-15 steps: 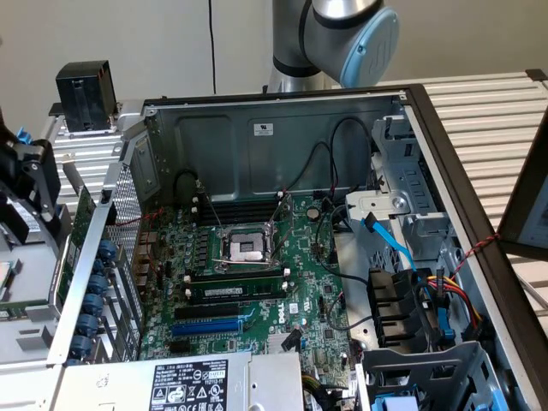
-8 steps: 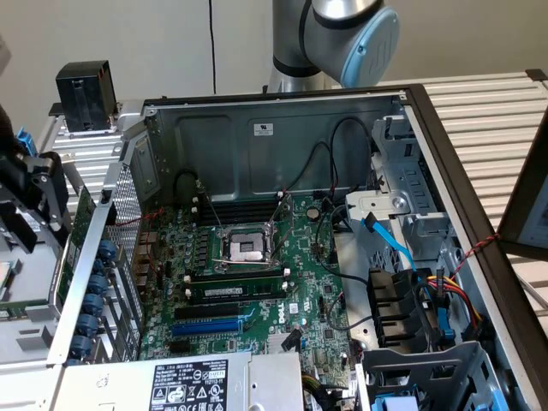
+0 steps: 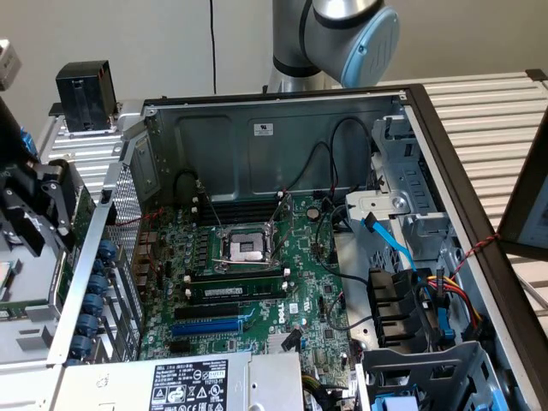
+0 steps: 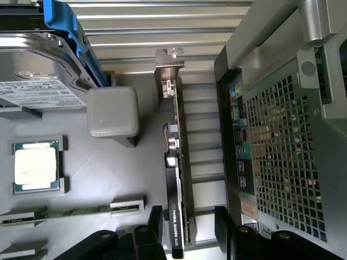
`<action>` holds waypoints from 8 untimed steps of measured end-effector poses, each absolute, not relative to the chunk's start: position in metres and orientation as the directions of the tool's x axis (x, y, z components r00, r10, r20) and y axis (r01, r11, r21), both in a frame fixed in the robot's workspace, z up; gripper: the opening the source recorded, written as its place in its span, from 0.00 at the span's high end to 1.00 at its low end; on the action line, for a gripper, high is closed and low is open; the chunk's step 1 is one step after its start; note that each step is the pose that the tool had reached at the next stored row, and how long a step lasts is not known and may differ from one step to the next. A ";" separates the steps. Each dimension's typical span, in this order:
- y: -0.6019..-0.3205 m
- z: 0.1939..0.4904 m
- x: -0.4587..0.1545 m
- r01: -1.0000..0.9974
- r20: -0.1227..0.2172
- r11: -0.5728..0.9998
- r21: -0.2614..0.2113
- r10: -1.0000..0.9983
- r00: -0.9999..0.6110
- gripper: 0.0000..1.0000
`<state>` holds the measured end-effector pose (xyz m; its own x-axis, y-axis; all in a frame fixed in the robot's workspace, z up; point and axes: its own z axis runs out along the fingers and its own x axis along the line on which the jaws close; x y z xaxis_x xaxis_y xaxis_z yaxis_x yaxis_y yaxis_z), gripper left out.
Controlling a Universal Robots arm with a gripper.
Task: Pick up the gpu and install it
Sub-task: 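Pick up the gpu and move the gpu toward the slot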
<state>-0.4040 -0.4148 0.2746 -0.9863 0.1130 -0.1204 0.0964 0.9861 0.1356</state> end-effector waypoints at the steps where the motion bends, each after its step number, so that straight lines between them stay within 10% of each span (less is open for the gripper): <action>1: -0.414 0.274 -0.404 0.097 -0.120 0.986 0.138 0.113 -0.986 0.49; 8: -0.410 0.265 -0.408 0.101 -0.118 0.983 0.151 0.119 -0.986 0.49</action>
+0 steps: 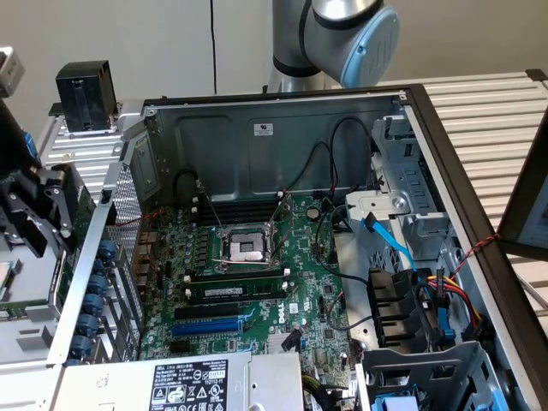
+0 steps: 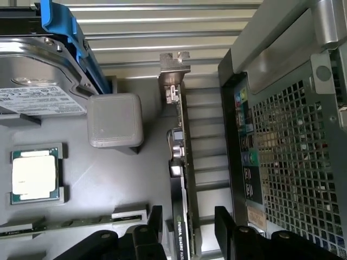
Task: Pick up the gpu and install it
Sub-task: 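Pick up the gpu and move the gpu toward the slot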
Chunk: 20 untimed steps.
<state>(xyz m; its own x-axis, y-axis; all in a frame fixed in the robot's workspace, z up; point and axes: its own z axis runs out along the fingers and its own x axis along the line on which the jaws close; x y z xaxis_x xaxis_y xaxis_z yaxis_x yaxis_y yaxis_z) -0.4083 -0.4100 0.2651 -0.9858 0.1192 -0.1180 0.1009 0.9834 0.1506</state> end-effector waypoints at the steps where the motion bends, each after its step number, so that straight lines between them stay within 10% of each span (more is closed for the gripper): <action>1: -0.410 0.264 -0.410 0.101 -0.118 0.983 0.152 0.120 -0.986 0.49; 20: -0.402 0.236 -0.409 0.101 -0.112 0.976 0.192 0.124 -0.986 0.49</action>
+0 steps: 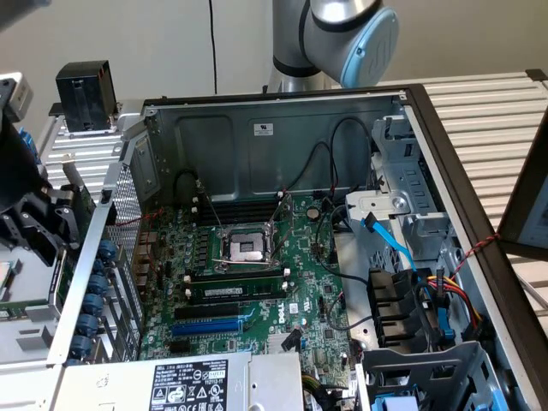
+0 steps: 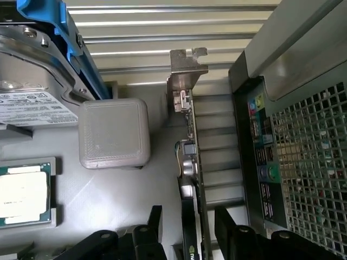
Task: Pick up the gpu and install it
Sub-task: 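Pick up the gpu and move the gpu toward the slot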
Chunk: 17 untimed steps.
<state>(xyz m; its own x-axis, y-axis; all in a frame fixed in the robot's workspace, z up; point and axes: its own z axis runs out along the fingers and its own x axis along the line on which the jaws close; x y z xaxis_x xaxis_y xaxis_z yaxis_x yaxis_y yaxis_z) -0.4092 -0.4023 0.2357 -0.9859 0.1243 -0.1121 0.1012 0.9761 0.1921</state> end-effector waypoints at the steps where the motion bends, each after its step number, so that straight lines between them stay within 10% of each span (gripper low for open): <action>1: -0.402 0.235 -0.409 0.101 -0.112 0.976 0.192 0.124 -0.986 0.49; 17: -0.398 0.230 -0.407 0.113 -0.108 0.980 0.163 0.132 -0.985 0.49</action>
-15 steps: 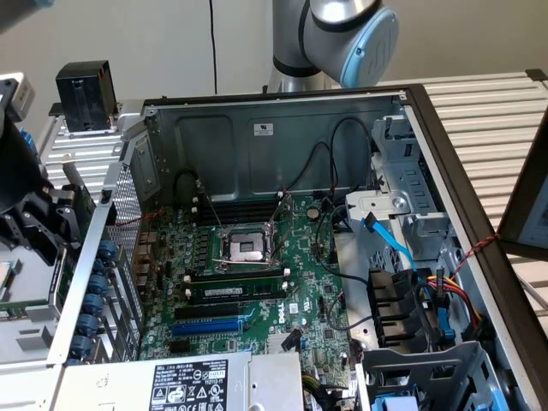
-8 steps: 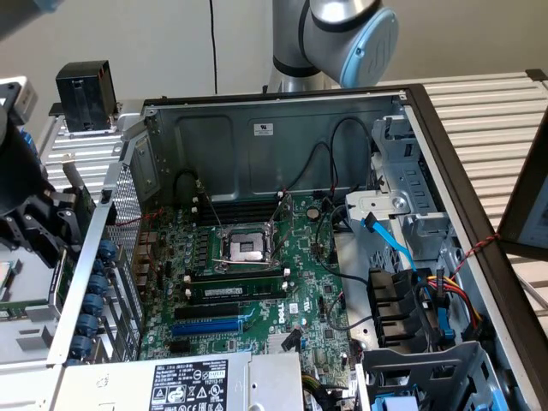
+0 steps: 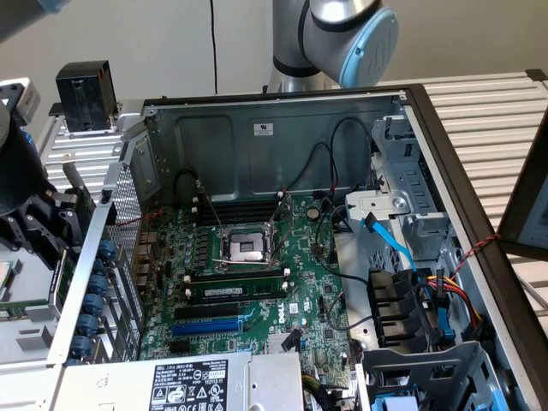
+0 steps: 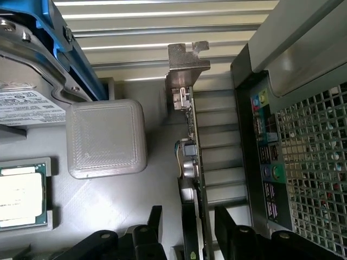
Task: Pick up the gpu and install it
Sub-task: 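Pick up the gpu and move the gpu toward the slot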
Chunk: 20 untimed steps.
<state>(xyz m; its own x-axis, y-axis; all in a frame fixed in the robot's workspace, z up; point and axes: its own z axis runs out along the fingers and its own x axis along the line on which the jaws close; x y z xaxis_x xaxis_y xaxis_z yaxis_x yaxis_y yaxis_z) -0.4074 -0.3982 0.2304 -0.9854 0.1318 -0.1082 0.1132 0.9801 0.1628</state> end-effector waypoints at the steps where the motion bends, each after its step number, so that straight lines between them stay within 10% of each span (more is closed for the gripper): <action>1: -0.398 0.230 -0.407 0.113 -0.108 0.980 0.163 0.132 -0.985 0.49; 20: -0.398 0.225 -0.404 0.084 -0.112 0.983 0.163 0.103 -0.988 0.59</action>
